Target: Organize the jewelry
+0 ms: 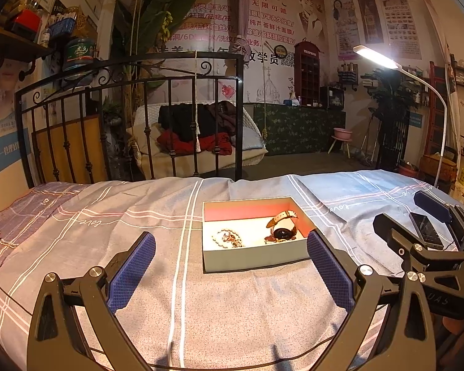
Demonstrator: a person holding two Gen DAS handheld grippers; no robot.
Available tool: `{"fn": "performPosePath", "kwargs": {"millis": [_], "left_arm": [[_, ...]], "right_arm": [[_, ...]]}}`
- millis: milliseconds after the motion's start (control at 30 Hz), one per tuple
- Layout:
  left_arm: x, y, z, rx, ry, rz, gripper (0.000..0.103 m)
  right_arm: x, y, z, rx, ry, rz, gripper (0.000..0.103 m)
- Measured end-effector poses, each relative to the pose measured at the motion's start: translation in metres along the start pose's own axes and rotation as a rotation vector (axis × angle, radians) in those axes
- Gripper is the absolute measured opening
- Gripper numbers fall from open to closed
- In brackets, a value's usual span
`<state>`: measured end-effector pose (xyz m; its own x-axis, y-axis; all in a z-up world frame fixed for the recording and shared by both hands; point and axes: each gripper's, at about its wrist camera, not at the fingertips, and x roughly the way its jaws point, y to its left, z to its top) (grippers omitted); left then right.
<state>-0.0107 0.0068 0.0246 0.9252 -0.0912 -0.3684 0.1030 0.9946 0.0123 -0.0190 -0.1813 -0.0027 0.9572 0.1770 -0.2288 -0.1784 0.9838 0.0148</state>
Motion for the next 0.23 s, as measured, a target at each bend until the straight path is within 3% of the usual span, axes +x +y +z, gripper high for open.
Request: {"fn": "performPosePath", "kwargs": {"millis": [233], "left_arm": [[0.0015,-0.0007,-0.0011,0.007,0.005,0.003,0.096]], "right_arm": [[0.0006,-0.0004,0.0008,0.000,0.002,-0.002,0.098]]}}
